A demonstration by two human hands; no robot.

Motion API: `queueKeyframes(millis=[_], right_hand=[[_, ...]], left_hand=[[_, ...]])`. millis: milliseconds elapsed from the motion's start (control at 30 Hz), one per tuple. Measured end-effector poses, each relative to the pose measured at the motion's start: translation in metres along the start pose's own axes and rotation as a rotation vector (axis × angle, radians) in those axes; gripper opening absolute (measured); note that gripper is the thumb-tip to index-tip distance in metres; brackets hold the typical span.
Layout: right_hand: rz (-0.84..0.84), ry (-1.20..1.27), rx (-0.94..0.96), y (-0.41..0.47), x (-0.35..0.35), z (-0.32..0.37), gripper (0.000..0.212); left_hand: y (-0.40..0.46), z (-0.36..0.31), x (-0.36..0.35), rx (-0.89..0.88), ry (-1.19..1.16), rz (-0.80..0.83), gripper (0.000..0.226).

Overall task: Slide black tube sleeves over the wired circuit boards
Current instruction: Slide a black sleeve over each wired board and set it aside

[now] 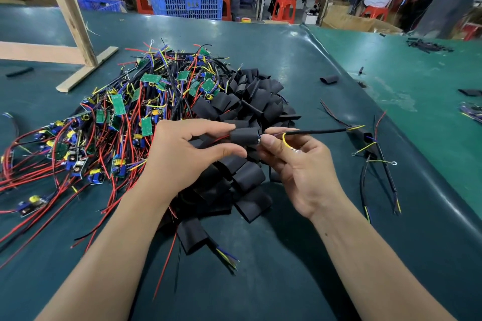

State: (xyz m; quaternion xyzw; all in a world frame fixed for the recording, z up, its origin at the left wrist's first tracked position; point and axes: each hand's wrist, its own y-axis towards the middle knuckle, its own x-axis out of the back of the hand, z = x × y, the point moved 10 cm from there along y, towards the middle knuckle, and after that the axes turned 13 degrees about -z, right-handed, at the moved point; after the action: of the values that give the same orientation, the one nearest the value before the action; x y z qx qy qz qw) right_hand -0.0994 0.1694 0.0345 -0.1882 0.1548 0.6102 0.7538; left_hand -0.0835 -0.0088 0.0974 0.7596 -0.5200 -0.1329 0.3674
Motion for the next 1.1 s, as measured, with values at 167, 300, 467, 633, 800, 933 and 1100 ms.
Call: queueKeyframes(millis=[167,300,467,633,800,933,1100], right_hand=[[-0.001,-0.005,-0.131,0.0,0.001,-0.015,0.007],[0.004,0.034,-0.205,-0.001,0.001,-0.022,0.007],[0.016,0.003,-0.211,-0.001,0.001,-0.025,0.012],[0.036,-0.033,-0.214,-0.003,-0.001,-0.028,0.009],[0.05,-0.03,-0.236,-0.006,-0.003,-0.028,0.012],[0.065,-0.025,-0.221,-0.007,-0.005,-0.027,0.013],[0.078,-0.046,-0.156,-0.006,-0.007,-0.023,0.012]], left_hand=[[-0.001,-0.006,0.001,-0.036,-0.023,-0.002,0.038],[-0.005,-0.004,-0.007,-0.045,0.021,0.054,0.041],[-0.007,-0.002,-0.014,-0.095,0.065,0.097,0.039],[-0.007,-0.005,-0.016,-0.122,0.078,0.119,0.036],[-0.007,-0.003,-0.013,-0.061,0.043,0.106,0.036],[-0.008,0.0,-0.014,-0.03,0.03,0.087,0.035],[-0.01,0.002,-0.015,-0.025,0.023,0.069,0.034]])
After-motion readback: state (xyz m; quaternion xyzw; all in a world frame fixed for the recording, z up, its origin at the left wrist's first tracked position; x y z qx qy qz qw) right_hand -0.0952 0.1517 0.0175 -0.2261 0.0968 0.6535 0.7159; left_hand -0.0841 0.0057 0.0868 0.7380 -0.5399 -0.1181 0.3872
